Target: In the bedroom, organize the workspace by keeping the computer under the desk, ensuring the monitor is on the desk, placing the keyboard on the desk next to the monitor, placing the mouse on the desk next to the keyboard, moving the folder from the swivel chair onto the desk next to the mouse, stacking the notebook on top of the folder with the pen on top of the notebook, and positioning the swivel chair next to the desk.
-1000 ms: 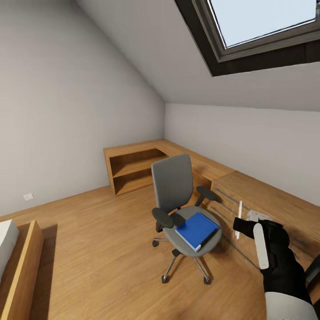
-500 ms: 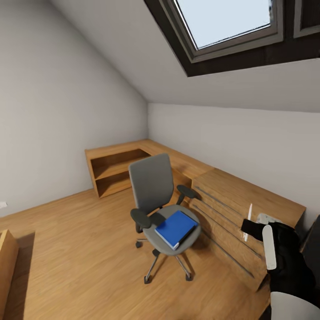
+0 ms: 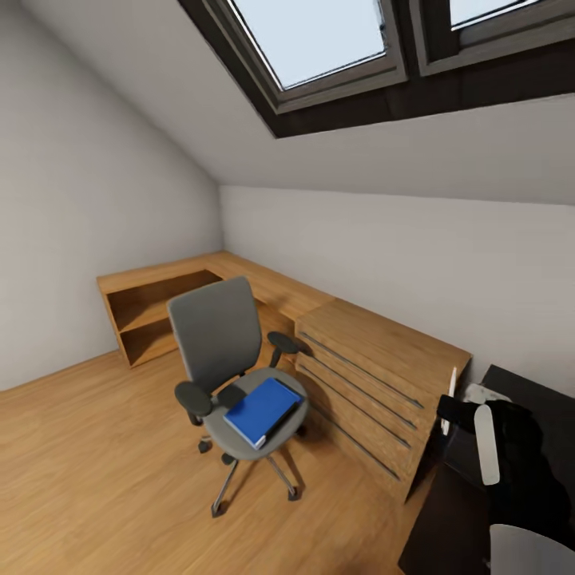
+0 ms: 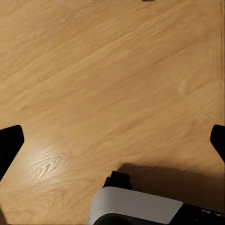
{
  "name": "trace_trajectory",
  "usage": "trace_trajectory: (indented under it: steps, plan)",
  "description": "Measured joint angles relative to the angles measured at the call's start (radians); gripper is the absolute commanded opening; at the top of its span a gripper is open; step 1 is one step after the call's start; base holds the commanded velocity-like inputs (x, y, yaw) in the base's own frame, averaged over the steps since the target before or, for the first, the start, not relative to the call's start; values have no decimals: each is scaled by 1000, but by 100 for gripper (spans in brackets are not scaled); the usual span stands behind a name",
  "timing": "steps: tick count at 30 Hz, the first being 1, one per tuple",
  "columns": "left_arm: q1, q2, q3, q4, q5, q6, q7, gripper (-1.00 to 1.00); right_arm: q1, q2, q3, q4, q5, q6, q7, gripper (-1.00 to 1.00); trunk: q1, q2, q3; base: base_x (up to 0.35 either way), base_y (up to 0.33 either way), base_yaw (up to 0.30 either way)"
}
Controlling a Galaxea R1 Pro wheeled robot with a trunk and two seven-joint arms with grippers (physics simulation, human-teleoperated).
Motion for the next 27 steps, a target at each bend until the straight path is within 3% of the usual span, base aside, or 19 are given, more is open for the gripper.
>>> trace_trajectory:
  steps: [5, 11, 14, 15, 18, 22, 27]
  plan:
    - [0, -1, -2, 0, -1, -13, -1, 100, 0, -16, 0, 34, 1, -40, 0, -100, 0, 0, 0, 74, -316, -28]
    - [0, -1, -3, 0, -1, -22, -1, 100, -1, -80, 0, 182, -1, -123, -1, -100, 0, 0, 0, 148, -304, -3]
    - [0, -1, -3, 0, -1, -23, 0, 100, -5, -113, 1, 313, 1, -201, -2, -100, 0, 0, 0, 70, -135, 0]
    - [0, -1, -2, 0, 0, -23, 0, 100, -15, -128, 2, 420, 6, -265, -4, -100, 0, 0, 0, 11, -22, 0]
    - [0, -1, -1, -4, 2, -26, -5, 100, -52, -152, 6, 552, 20, -334, -38, -100, 0, 0, 0, 5, -10, 0]
    - [0, -1, 1, -10, 6, -70, 1, 100, -107, -161, 11, 704, 50, -427, -138, -100, 0, 0, 0, 1, -2, 0]
    - [0, 0, 4, -11, 9, -176, 5, 100, -120, -163, 13, 747, 58, -450, -161, -100, 15, -28, -12, 0, 0, 0]
